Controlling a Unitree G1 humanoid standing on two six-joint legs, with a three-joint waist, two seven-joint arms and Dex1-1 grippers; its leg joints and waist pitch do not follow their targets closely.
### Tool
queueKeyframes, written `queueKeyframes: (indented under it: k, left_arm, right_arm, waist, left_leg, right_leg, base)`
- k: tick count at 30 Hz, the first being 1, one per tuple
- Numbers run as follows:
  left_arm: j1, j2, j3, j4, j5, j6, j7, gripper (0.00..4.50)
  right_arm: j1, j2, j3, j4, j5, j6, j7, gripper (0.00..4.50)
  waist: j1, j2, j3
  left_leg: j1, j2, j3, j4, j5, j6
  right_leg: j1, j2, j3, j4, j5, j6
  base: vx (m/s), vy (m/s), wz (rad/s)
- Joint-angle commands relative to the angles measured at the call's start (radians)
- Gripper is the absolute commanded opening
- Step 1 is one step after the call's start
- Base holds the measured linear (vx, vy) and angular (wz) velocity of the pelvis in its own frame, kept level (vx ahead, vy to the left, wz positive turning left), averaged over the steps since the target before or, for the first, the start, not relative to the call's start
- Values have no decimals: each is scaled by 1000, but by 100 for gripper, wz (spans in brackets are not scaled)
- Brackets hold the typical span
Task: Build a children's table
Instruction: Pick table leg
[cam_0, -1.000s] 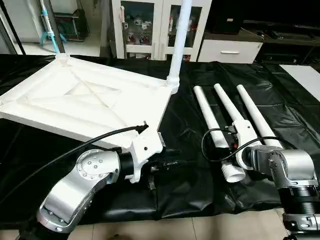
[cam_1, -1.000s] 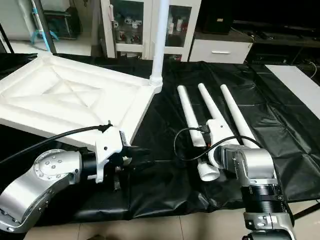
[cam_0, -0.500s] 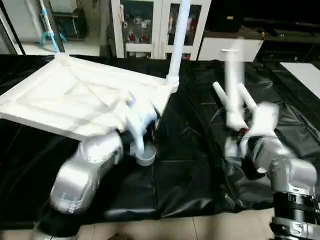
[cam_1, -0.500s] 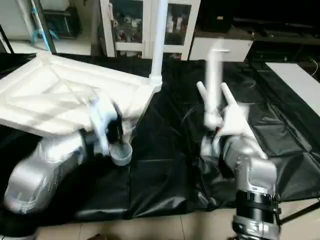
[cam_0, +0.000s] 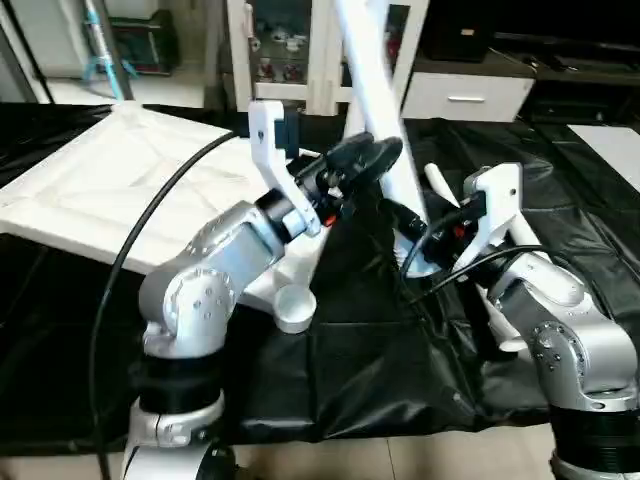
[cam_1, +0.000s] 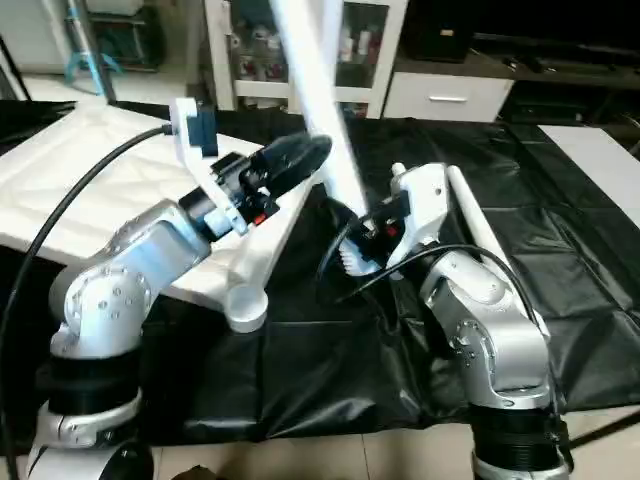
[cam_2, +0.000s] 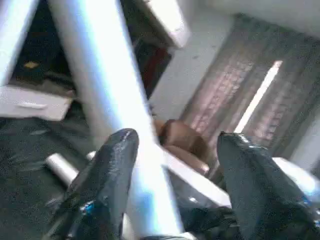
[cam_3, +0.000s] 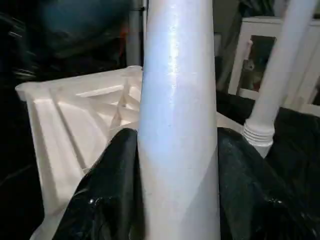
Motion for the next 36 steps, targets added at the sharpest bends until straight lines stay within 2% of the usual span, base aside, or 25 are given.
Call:
queueKeyframes:
  k: [1,4,8,12,16,17,21,22,28,29,33,36]
  left_arm:
    - [-29,-18,12,27,-3,17,32,323]
    - [-44,-22,19,54,18,23,76,351]
    - [-59,-22,37,95,36,1,142,386]
    - [-76,-43,59,83,-13,-11,117,420]
    - [-63,-46,32,66,-27,5,95,449]
    - [-62,-53,35,70,-33,8,104,424]
    - [-61,-68,44,76,-55,16,119,411]
    - [-62,-70,47,77,-60,21,119,378]
    - [-58,-67,54,82,-62,37,133,351]
    - [-59,-68,55,85,-62,38,133,330]
    - [-60,-70,58,88,-71,39,144,294]
    - [-61,-68,59,90,-69,38,150,279]
  right_arm:
    - [1,-13,15,-29,0,-23,20,188]
    - [9,-24,37,-24,-19,-55,30,188]
    - [11,-28,43,-19,-31,-73,31,188]
    - [26,-57,88,-15,-54,-74,58,188]
    - [37,-71,125,-14,-70,-80,75,188]
    - [39,-73,132,-15,-71,-78,79,188]
    - [43,-78,145,-12,-79,-81,81,188]
    - [43,-78,146,-11,-82,-83,80,188]
    - [36,-78,146,2,-95,-91,64,188]
    - [35,-79,147,4,-98,-92,61,187]
    - [32,-79,151,13,-107,-101,53,187]
    - [30,-77,150,15,-111,-102,51,187]
  waist:
    - [2,-6,-58]
    - [5,-5,-61]
    - [4,-9,-62]
    - [6,-12,-61]
    - [5,-11,-59]
    - [4,-10,-59]
    - [5,-12,-60]
    - [6,-11,-60]
    - [4,-10,-61]
    - [4,-9,-60]
    - [5,-8,-61]
    - [5,-9,-61]
  left_leg:
    - [12,54,-19,-74,-97,7]
    - [12,55,-20,-73,-75,7]
    - [10,53,-20,-70,-47,20]
    - [10,54,-19,-69,-47,25]
    - [10,56,-20,-70,-67,25]
    - [10,56,-21,-71,-74,23]
    - [11,56,-20,-70,-70,21]
    - [10,56,-20,-70,-67,21]
    - [11,56,-21,-69,-63,25]
    - [11,56,-21,-69,-62,25]
    - [11,56,-21,-69,-60,26]
    - [11,56,-21,-69,-62,26]
  right_leg:
    - [44,-81,47,-78,-133,-157]
    - [44,-81,47,-73,-89,-162]
    - [48,-81,46,-68,-27,-175]
    - [50,-83,46,-68,-33,-189]
    - [48,-84,47,-72,-67,-185]
    - [48,-84,46,-73,-80,-183]
    - [48,-83,47,-72,-69,-185]
    - [48,-84,47,-71,-64,-187]
    - [49,-83,46,-70,-51,-189]
    - [48,-82,46,-70,-50,-190]
    - [49,-83,46,-69,-44,-192]
    - [49,-83,46,-69,-40,-192]
  base:
    - [0,0,0]
    - [0,0,0]
    - [0,0,0]
    - [0,0,0]
    - [0,0,0]
    - [0,0,0]
    - [0,0,0]
    - [0,0,0]
    - [0,0,0]
    - [0,0,0]
    - [0,0,0]
    - [0,0,0]
